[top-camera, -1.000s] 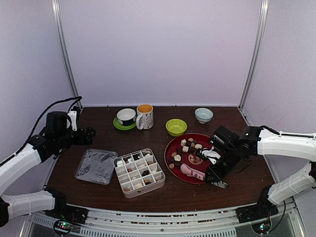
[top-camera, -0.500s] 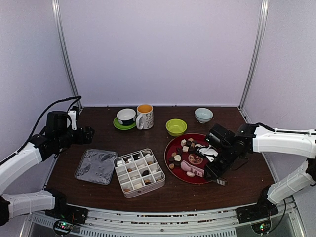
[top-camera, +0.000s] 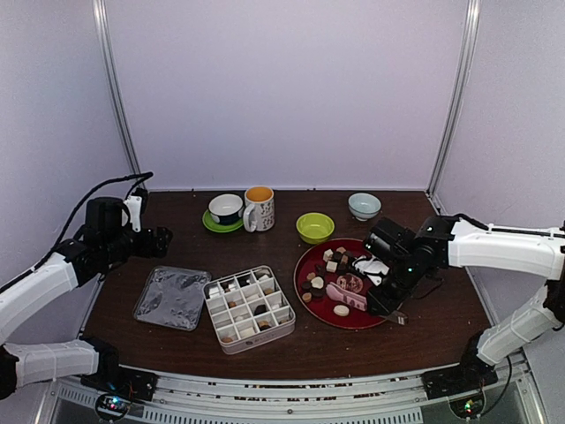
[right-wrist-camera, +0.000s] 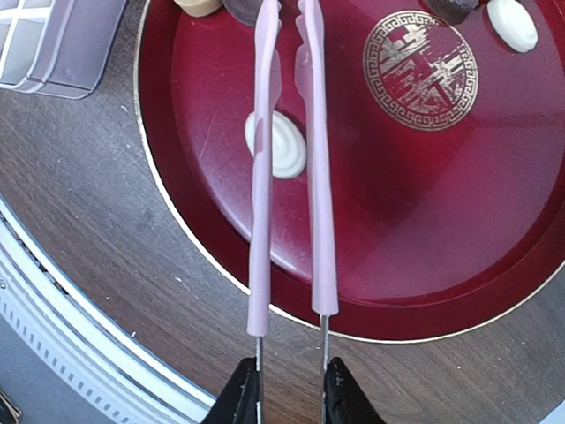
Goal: Pack the chocolate
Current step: Pick up the fake chocolate from the plate, then place the fake chocolate in the empty pocket of the box.
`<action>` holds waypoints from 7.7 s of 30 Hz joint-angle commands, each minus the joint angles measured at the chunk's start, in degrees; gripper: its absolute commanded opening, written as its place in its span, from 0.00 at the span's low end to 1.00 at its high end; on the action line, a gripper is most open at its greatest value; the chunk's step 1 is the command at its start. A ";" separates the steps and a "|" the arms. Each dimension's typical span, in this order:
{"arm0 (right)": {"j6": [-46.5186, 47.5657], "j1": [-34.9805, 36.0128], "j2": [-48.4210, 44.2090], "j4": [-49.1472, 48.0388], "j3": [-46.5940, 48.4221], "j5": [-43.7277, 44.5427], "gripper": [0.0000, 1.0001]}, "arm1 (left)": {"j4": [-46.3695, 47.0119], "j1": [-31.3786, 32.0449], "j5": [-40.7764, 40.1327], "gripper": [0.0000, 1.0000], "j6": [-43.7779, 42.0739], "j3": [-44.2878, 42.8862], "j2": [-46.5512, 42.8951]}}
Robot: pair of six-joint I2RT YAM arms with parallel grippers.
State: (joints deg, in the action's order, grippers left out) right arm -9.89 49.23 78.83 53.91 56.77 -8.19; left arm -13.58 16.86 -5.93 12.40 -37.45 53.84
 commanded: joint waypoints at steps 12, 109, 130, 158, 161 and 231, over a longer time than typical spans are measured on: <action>0.72 1.48 0.56 2.04 1.56 3.89 0.25 | 24.54 -0.65 -10.81 0.98 -10.01 9.74 2.75; -0.48 2.78 2.85 -2.22 0.94 1.68 0.30 | 77.33 -15.17 -5.77 0.98 -17.08 21.90 27.98; 2.55 2.71 9.31 -3.73 5.18 2.47 0.32 | 77.33 -15.11 -5.77 0.98 -17.07 21.94 27.93; 1.64 2.75 9.12 -2.33 10.35 3.86 0.24 | 77.32 -15.15 -5.74 0.98 -17.12 21.91 27.97; 1.71 2.81 6.78 -1.79 10.08 2.59 0.23 | 77.33 -15.15 -5.76 0.98 -17.14 21.96 27.93; 2.08 22.04 26.67 -10.36 31.94 -1.90 0.34 | 77.31 -15.17 -5.76 0.98 -17.10 21.90 27.96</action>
State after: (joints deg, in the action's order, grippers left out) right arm -7.73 71.07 106.28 44.14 87.09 -12.53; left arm 60.42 2.17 -11.53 -5.41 -14.55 81.45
